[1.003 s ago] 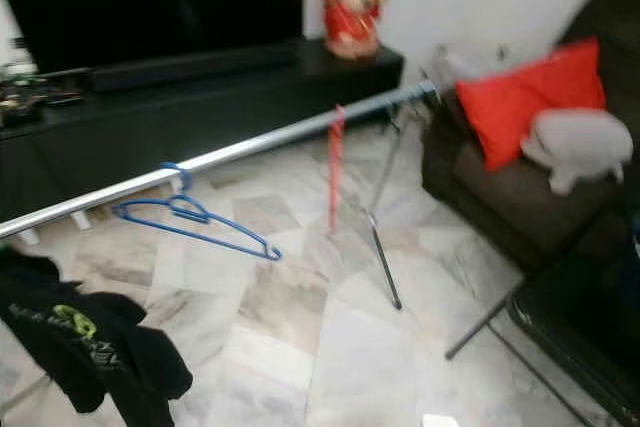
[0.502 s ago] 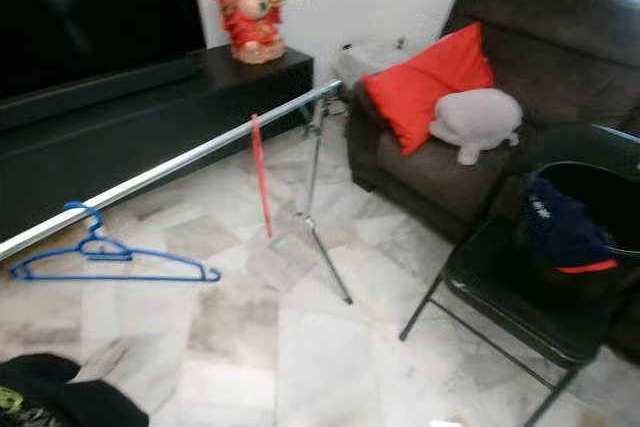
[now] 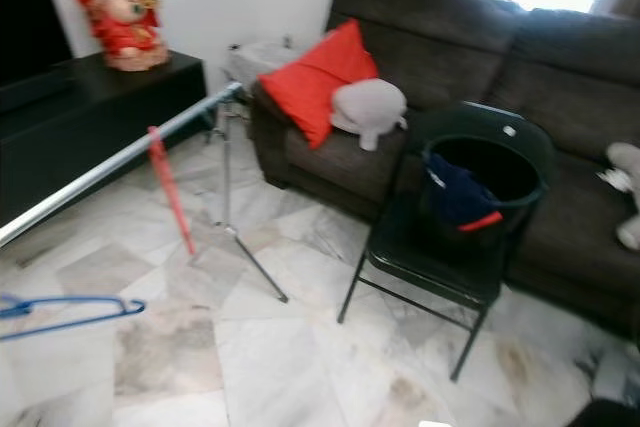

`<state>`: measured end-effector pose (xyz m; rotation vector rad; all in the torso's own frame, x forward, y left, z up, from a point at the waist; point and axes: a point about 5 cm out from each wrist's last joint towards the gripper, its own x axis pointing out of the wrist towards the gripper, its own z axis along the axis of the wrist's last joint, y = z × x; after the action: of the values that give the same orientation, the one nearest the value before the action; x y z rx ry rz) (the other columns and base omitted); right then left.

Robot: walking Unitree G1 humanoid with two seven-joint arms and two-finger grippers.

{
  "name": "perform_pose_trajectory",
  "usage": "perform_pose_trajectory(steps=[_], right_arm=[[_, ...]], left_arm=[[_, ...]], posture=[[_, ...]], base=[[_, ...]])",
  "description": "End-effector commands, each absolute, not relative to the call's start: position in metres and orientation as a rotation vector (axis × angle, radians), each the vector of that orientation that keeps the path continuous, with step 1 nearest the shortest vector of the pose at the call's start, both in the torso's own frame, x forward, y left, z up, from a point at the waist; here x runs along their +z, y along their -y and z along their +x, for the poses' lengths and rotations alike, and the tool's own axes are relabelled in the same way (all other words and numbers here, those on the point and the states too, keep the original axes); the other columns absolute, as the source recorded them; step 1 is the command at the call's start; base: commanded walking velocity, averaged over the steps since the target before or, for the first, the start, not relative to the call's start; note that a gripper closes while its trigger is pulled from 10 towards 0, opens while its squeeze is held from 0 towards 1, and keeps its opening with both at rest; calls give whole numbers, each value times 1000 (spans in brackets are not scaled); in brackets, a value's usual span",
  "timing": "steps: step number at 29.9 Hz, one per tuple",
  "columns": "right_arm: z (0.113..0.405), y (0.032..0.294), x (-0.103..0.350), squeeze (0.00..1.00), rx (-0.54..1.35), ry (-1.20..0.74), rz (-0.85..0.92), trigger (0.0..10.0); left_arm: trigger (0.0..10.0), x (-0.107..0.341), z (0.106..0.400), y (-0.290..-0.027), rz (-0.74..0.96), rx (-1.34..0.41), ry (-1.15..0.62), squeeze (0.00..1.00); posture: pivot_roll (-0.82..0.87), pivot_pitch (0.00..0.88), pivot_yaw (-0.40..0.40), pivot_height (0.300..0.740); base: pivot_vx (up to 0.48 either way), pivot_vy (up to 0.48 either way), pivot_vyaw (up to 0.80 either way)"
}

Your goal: Hang hanger

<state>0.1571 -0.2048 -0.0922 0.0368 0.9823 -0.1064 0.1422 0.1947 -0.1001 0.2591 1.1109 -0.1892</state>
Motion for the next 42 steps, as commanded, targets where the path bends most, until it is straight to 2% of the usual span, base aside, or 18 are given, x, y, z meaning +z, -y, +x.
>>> perform_pose_trajectory(steps=[1, 20, 30, 37, 42], right_arm=[[156, 208, -92, 0, -116, -984, 37, 10000], [157, 209, -91, 0, -121, -961, 41, 10000], [156, 209, -92, 0, -129, -969, 46, 10000], [157, 208, -91, 0, -125, -967, 46, 10000], [158, 208, -91, 0, -124, -960, 46, 10000]], left_arm=[[10000, -102, 138, -190, 232, -194, -1121, 0], [10000, -103, 136, -189, 245, -214, -1143, 0], [10000, -103, 136, -189, 242, -210, -1149, 0], [10000, -103, 136, -190, 242, -207, -1149, 0], [10000, -103, 136, -190, 242, -208, -1149, 0]], posture=[[18, 0, -11, 740], [20, 0, -16, 740], [22, 0, -16, 740], [23, 0, -14, 740], [24, 0, -13, 740]], base=[[0, 0, -775], [0, 0, -63], [273, 0, 0], [285, 0, -664], [292, 0, 0]])
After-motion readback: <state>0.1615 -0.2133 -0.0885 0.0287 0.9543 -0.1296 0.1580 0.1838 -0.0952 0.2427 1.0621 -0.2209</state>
